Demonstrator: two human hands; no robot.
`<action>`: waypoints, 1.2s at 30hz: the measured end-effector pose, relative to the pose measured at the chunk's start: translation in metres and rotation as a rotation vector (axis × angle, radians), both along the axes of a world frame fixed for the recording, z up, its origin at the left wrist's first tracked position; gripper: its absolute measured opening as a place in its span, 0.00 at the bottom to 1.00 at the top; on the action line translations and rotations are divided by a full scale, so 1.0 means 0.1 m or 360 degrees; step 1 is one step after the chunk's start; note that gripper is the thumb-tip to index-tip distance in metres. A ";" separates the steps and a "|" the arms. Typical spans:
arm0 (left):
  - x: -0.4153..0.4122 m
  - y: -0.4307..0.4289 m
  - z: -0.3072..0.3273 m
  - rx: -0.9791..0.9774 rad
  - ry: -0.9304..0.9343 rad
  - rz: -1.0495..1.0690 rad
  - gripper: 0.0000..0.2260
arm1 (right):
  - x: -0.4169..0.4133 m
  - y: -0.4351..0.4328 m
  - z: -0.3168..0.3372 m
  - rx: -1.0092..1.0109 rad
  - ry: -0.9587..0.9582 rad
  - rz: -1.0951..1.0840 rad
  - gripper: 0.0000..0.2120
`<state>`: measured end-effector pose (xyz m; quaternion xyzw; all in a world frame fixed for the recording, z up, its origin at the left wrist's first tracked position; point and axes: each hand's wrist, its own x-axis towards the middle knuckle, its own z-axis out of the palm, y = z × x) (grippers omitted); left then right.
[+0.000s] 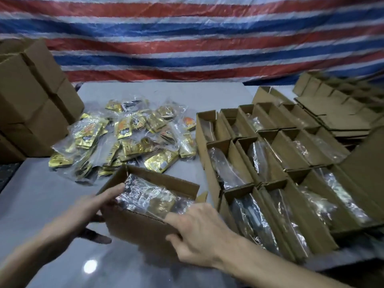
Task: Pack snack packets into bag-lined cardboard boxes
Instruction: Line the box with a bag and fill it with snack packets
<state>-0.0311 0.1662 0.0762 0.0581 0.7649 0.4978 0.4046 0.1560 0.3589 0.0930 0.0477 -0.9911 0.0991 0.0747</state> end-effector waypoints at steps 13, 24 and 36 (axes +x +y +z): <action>0.51 1.91 1.54 0.0596 0.0716 -0.0195 0.08 | 0.97 1.00 1.28 0.0149 0.0622 -0.0738 0.12; 1.67 2.80 1.45 0.0643 0.1168 -0.0913 0.22 | 1.82 1.94 1.07 0.0356 0.0503 -0.1466 0.11; 1.58 2.58 1.11 0.0113 0.1443 -0.1480 0.14 | 2.24 2.38 0.55 0.0665 0.0280 -0.1695 0.14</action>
